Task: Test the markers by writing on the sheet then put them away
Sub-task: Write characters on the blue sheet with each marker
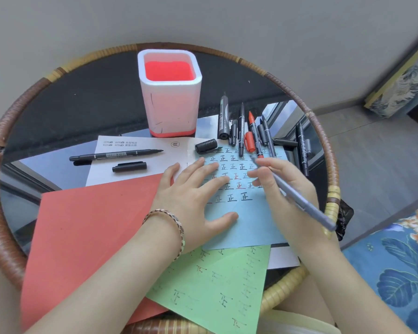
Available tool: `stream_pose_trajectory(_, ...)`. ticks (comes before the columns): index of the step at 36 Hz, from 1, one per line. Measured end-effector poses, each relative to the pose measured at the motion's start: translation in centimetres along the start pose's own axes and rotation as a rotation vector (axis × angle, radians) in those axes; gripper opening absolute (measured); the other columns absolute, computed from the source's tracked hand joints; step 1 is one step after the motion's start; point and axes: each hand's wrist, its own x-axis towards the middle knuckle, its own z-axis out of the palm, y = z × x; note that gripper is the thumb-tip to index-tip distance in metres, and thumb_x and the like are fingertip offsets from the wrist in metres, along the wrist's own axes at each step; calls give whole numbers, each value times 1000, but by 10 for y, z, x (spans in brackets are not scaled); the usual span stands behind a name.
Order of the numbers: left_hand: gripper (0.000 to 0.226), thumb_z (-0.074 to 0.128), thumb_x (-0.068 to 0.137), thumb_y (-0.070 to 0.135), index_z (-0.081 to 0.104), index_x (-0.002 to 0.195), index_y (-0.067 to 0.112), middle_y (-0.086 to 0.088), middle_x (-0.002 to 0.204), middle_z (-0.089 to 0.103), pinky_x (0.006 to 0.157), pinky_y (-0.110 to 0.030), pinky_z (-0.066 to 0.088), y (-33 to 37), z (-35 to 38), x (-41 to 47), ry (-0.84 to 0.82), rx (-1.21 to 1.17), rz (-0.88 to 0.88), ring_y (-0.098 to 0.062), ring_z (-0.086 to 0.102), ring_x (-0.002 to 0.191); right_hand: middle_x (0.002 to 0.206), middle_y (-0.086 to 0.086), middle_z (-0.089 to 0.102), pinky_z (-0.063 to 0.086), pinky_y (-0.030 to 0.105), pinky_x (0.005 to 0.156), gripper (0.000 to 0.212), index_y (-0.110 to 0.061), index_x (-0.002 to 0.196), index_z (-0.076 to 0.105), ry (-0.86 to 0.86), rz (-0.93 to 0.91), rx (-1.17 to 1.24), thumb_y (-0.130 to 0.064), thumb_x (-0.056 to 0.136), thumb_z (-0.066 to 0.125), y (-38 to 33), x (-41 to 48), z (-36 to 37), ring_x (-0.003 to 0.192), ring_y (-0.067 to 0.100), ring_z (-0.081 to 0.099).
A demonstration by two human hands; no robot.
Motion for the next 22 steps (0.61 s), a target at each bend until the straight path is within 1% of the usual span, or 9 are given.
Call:
stream_pose_trajectory(1, 81, 12, 59, 74, 29, 133, 47, 22, 149, 16, 108, -30, -12, 0, 0, 0, 0, -8, 2, 0, 0, 138, 82, -15, 71, 46, 8, 71, 12, -39, 95, 60, -50, -32, -45, -41, 85, 52, -1, 0, -6, 79, -2, 66)
stream_pose_trajectory(3, 80, 12, 60, 74, 30, 133, 46, 22, 149, 17, 108, -30, -12, 0, -1, 0, -3, -16, 2, -1, 0, 139, 95, -14, 68, 44, 6, 78, 14, -38, 99, 60, -119, -80, -132, -35, 91, 49, -2, 2, -20, 88, -3, 64)
stream_pose_trajectory(6, 81, 10, 60, 74, 27, 134, 47, 23, 150, 13, 108, -30, -14, 0, 0, 0, -10, -1, 0, 0, -3, 139, 94, -10, 66, 43, 5, 78, 18, -31, 98, 62, -129, -122, -291, -17, 88, 57, 4, 11, -52, 89, -3, 61)
stream_pose_trajectory(8, 81, 8, 59, 75, 24, 134, 49, 24, 150, 10, 107, -30, -15, 0, 0, 0, -17, 16, -1, 0, -5, 138, 93, -3, 65, 46, 12, 79, 21, -22, 93, 60, -115, -150, -461, -5, 81, 64, 10, 21, -75, 86, 5, 61)
stream_pose_trajectory(11, 82, 6, 58, 75, 22, 134, 49, 25, 150, 7, 107, -31, -16, 0, 0, 0, -18, 34, 5, 1, -6, 138, 104, 5, 65, 44, 28, 86, 21, -15, 79, 51, -134, -97, -600, 0, 78, 66, 18, 35, -102, 100, 24, 62)
stream_pose_trajectory(14, 82, 7, 58, 75, 24, 134, 49, 25, 150, 8, 107, -31, -16, 0, -1, -1, -17, 16, -1, 2, -6, 138, 122, 14, 61, 40, 33, 94, 38, -25, 68, 40, -170, -78, -630, 2, 79, 64, 27, 47, -111, 115, 27, 56)
stream_pose_trajectory(17, 81, 9, 59, 75, 25, 134, 49, 25, 149, 9, 108, -31, -15, 1, -2, -1, -5, 7, 2, 2, -5, 138, 130, 16, 55, 35, 28, 94, 43, -26, 67, 35, -206, -62, -605, 4, 79, 63, 36, 58, -109, 121, 25, 52)
stream_pose_trajectory(20, 82, 9, 58, 75, 27, 133, 49, 25, 149, 11, 108, -30, -14, 3, -2, -2, 2, 11, 0, 2, -3, 138, 129, 14, 57, 35, 26, 93, 42, -26, 67, 35, -206, -37, -573, -1, 79, 66, 45, 70, -103, 120, 23, 53)
stream_pose_trajectory(22, 82, 9, 57, 75, 27, 133, 49, 25, 149, 11, 109, -30, -14, 4, -2, -2, 11, 10, 4, 4, -4, 137, 123, 12, 61, 37, 27, 91, 41, -26, 67, 34, -184, -27, -556, -6, 79, 68, 48, 75, -100, 113, 23, 57)
